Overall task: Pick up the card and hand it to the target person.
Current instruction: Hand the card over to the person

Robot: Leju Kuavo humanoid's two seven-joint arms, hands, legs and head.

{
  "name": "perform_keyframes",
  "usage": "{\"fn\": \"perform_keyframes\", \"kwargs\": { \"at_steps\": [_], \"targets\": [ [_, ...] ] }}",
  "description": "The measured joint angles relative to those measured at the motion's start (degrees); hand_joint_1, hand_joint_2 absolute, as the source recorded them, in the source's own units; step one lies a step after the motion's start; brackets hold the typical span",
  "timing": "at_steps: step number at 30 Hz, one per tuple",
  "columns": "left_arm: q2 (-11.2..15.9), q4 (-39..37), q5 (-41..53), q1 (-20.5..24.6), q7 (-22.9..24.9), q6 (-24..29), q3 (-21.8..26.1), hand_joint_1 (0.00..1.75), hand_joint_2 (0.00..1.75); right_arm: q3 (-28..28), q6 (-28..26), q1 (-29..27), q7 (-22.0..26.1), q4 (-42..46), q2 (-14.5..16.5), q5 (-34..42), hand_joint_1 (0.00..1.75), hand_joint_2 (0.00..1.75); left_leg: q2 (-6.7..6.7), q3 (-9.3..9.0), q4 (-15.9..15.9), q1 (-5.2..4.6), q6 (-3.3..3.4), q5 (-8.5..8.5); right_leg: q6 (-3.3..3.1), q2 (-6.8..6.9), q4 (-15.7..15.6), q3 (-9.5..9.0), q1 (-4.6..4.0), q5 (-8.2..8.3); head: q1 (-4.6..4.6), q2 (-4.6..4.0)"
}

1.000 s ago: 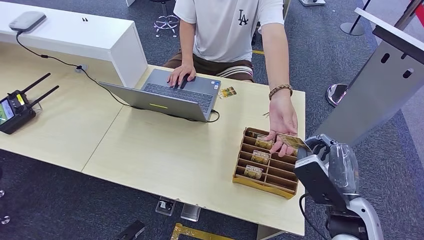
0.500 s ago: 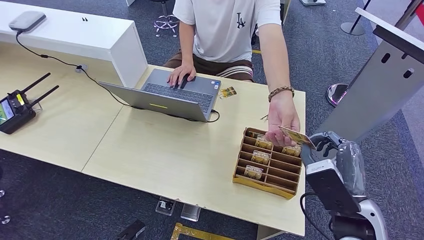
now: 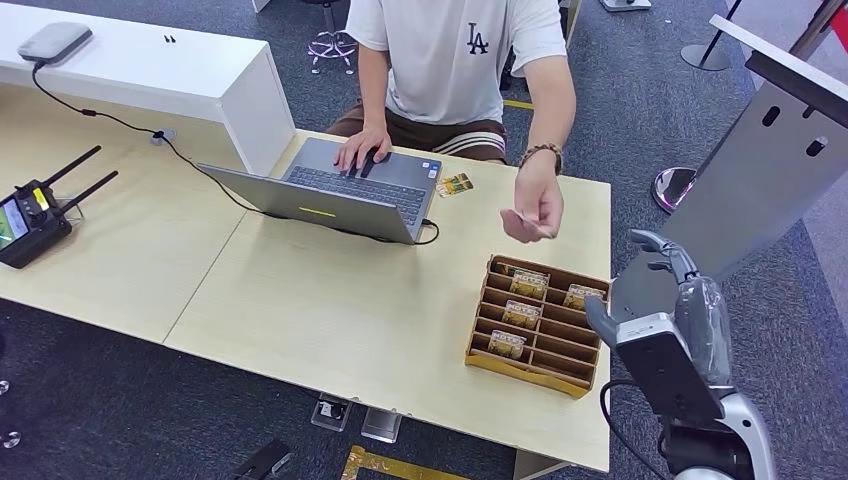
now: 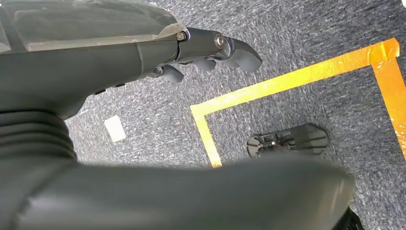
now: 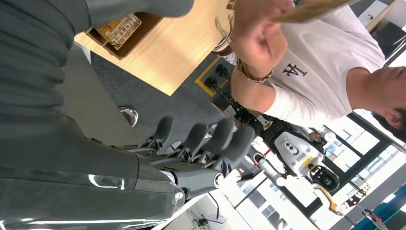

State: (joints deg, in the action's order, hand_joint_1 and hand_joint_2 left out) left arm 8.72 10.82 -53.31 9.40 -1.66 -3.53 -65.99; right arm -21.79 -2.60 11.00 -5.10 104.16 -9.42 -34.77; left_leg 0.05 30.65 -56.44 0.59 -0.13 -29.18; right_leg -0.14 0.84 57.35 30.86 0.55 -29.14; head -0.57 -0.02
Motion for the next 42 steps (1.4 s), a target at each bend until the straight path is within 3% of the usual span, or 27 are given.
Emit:
{"fn": "perform_keyframes", "kwargs": {
  "at_steps": [6,11,14,18,22,30,42],
  "targets": [
    [0.0,0.0,-0.01,0.01,-0.01,0.1,0.0,0.0,0.0,-0.02,-0.57,0.11,0.14,-0.07,0.0,1.44,0.0,1.75,0.0,0.0,0.0,0.0,0.0,0.0,0.0,0.0,0.0,0.0,0.0,0.0,-0.01,0.0],
    [0.0,0.0,0.0,0.05,0.08,0.11,0.0,0.0,0.0,0.24,-0.55,0.1,1.24,-0.8,-0.03,8.09,0.0,1.75,0.0,-0.01,0.0,0.0,0.0,0.0,0.0,0.0,0.0,0.0,0.0,0.0,-0.01,0.0],
    [0.0,0.0,0.0,0.13,0.33,0.11,0.0,0.0,0.0,0.87,1.99,0.08,3.6,-2.24,-0.21,17.64,0.0,1.75,0.0,-0.01,0.0,0.0,0.0,0.0,0.0,0.0,0.0,0.0,0.0,0.0,-0.01,0.0],
    [0.0,0.0,0.01,0.28,0.54,0.1,0.0,0.0,0.0,2.81,7.01,0.01,11.2,-5.88,-0.67,35.7,0.0,1.75,0.0,-0.02,0.0,0.0,0.0,0.0,0.0,0.0,0.0,0.0,0.0,0.0,-0.01,0.0],
    [0.0,0.0,0.02,0.39,0.56,0.1,-0.01,0.0,0.0,4.0,11.69,-0.14,14.4,-9.93,-1.41,42.15,0.0,1.75,0.0,-0.01,0.0,0.0,0.0,0.0,0.0,0.0,-0.01,0.0,0.0,0.0,-0.01,0.0],
    [0.0,0.0,-0.15,0.3,0.58,0.39,0.0,0.0,0.0,4.55,17.63,-1.14,15.26,-16.7,-3.57,44.9,0.0,1.75,0.0,0.0,0.0,0.0,0.01,-0.01,0.0,0.0,-0.01,0.01,0.0,0.0,-0.02,0.0],
    [0.04,-0.02,-1.17,-0.92,-0.19,0.6,0.0,0.0,0.0,5.89,18.11,-2.17,14.24,-20.73,-6.79,44.2,0.0,1.75,0.0,0.0,0.0,0.0,0.01,-0.01,0.0,0.0,-0.02,0.01,0.0,0.0,-0.02,0.0]
  ]
}}
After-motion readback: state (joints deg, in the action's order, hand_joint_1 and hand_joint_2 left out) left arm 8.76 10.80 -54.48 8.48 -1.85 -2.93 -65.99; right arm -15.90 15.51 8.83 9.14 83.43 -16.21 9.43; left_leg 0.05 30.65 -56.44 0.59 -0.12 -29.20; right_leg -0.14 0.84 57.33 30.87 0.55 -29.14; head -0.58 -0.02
